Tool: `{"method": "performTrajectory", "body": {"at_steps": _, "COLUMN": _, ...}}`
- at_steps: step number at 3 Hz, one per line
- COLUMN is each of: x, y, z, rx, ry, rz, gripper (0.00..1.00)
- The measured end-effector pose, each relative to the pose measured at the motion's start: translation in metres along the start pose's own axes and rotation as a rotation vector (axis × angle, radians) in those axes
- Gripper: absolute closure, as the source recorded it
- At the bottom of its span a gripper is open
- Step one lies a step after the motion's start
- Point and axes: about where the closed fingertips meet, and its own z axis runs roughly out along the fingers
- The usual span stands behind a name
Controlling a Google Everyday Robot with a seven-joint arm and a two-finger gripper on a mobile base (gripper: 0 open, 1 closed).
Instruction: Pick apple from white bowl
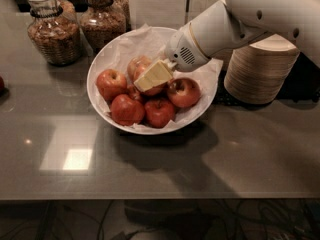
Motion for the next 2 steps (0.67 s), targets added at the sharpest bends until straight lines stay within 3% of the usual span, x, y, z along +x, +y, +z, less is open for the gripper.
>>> {"method": "performTrajectory", "body": {"at_steps": 2, "x": -0.068, "y": -0.001, "z": -0.066, "rx": 0.046, "ry": -0.058, "rz": -0.159, "gripper": 1.00}}
